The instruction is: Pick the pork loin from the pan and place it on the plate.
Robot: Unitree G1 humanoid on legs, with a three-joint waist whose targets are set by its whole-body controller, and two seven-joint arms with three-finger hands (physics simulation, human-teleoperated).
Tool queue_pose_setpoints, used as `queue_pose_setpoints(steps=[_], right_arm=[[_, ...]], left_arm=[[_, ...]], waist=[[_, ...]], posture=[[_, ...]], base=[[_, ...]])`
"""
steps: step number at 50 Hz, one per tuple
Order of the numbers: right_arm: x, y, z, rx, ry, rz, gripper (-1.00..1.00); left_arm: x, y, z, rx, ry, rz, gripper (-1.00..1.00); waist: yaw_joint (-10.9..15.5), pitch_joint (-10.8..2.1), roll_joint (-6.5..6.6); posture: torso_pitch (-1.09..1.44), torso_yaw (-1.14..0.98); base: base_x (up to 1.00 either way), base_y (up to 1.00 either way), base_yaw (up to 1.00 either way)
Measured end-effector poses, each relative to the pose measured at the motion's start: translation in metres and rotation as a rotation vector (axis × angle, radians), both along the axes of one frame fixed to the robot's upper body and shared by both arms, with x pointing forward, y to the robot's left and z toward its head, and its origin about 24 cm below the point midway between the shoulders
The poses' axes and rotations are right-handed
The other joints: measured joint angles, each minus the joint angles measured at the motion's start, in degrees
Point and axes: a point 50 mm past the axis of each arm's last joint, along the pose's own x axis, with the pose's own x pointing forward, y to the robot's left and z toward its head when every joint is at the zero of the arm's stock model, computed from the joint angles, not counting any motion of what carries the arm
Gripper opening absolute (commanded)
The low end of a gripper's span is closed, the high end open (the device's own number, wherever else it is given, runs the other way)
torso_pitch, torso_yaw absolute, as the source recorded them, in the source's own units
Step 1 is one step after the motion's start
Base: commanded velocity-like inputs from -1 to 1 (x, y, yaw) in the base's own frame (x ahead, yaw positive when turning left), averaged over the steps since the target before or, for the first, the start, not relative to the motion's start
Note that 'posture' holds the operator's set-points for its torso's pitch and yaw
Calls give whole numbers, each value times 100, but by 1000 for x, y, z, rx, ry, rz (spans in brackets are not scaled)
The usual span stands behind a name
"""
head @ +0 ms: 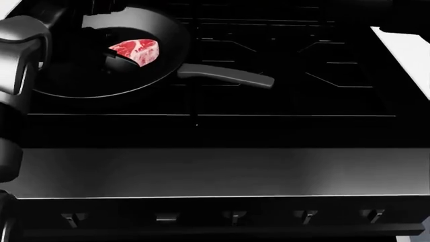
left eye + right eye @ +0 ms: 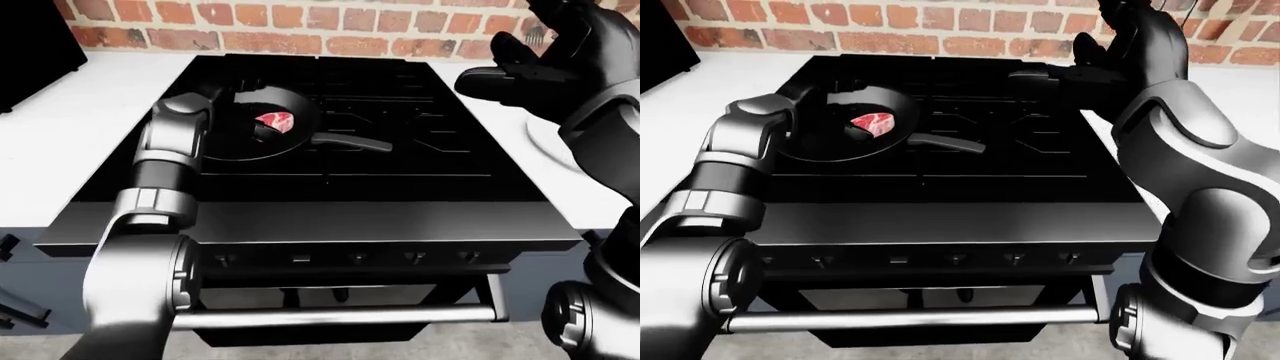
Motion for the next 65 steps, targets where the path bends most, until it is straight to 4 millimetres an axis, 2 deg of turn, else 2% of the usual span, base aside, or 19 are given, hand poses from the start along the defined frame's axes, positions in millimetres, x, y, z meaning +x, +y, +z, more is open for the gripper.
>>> queue_pose_setpoints(steps=[14, 45, 54, 57, 65], right_arm=[[-2, 2, -1, -4, -2, 7, 100], [-8, 0, 12, 1, -36, 3, 100], [-10, 0, 13, 2, -42, 3, 100], [-10, 0, 13, 2, -42, 2, 100], [-10, 0, 14, 1, -43, 4, 100]], left_arm=[[3, 3, -2, 45, -33, 12, 67], [7, 0, -10, 115, -57, 22, 59], [7, 0, -11, 146, -74, 27, 52], [7, 1, -12, 156, -82, 30, 41], [7, 2, -12, 182, -101, 41, 39]], waist=[[-5, -8, 7], [-7, -35, -6], [-8, -52, -6], [-9, -57, -5], [-9, -66, 4]], posture=[[0, 0], [0, 0], [0, 0], [0, 0], [0, 0]], base=[[0, 0, 0], [0, 0, 0], [0, 0, 0], [0, 0, 0], [0, 0, 0]])
